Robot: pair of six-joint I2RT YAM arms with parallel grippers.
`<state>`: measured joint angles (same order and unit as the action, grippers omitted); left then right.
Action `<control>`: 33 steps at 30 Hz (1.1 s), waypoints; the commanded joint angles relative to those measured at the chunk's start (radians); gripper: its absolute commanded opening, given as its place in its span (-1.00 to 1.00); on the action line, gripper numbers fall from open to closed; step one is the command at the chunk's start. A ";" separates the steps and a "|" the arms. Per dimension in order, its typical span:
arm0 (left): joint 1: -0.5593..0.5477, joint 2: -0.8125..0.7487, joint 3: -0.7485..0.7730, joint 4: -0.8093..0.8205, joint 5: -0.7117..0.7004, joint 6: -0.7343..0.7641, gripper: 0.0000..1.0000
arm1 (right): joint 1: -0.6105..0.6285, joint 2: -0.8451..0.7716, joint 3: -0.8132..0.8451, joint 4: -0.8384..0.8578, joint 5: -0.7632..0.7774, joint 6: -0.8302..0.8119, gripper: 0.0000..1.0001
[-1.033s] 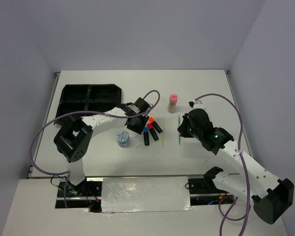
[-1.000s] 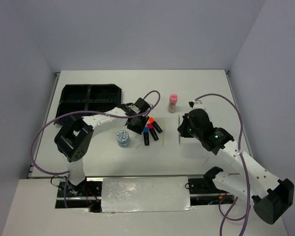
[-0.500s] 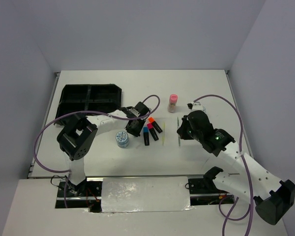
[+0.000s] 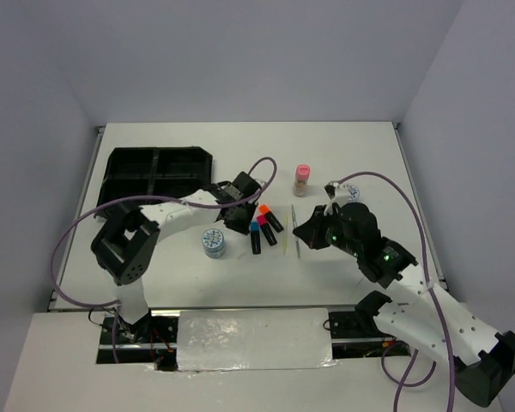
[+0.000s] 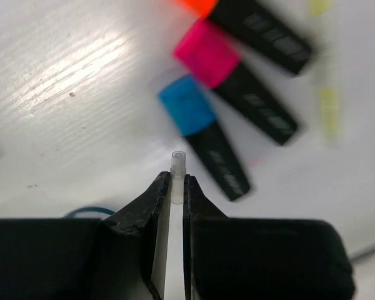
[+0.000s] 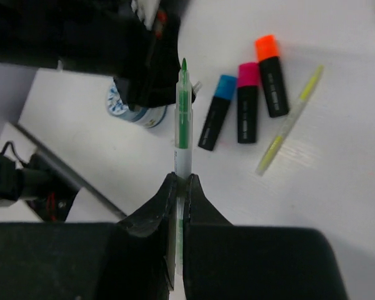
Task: Sort the stationery into containers
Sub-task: Close the pen cap on the pen.
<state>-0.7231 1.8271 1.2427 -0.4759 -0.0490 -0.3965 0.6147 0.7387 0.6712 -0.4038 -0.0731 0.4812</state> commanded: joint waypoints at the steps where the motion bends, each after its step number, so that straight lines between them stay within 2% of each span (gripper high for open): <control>1: -0.015 -0.243 0.080 0.141 0.118 -0.129 -1.00 | 0.028 -0.116 -0.149 0.334 -0.111 0.127 -1.00; 2: -0.021 -0.297 0.066 0.196 0.123 -0.165 -1.00 | 0.031 -0.146 -0.185 0.386 -0.122 0.161 -1.00; 3: -0.027 -0.349 0.002 0.349 0.153 -0.194 -1.00 | 0.033 -0.189 -0.217 0.440 -0.140 0.190 -1.00; 4: -0.039 -0.458 -0.037 0.432 0.165 -0.230 -1.00 | 0.036 -0.202 -0.252 0.477 -0.158 0.229 -1.00; 6: -0.045 -0.549 -0.166 0.605 0.199 -0.338 -1.00 | 0.056 -0.211 -0.269 0.560 -0.203 0.241 -1.00; 7: -0.047 -0.621 -0.207 0.744 0.204 -0.404 -1.00 | 0.065 -0.214 -0.271 0.603 -0.214 0.244 -1.00; 10: -0.047 -0.698 -0.328 0.951 0.265 -0.490 -1.00 | 0.097 -0.243 -0.291 0.702 -0.237 0.238 -1.00; 13: -0.050 -0.729 -0.380 1.052 0.329 -0.541 -1.00 | 0.108 -0.262 -0.291 0.727 -0.247 0.231 -1.00; 23: -0.050 -0.727 -0.373 1.072 0.403 -0.531 -1.00 | 0.157 -0.239 -0.236 0.704 -0.301 0.163 -1.00; 33: -0.050 -0.709 -0.377 1.099 0.439 -0.548 -1.00 | 0.157 -0.243 -0.214 0.662 -0.264 0.142 -1.00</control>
<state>-0.7712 1.1149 0.8379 0.5465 0.3557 -0.9306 0.7658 0.5079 0.3977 0.2508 -0.3523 0.6518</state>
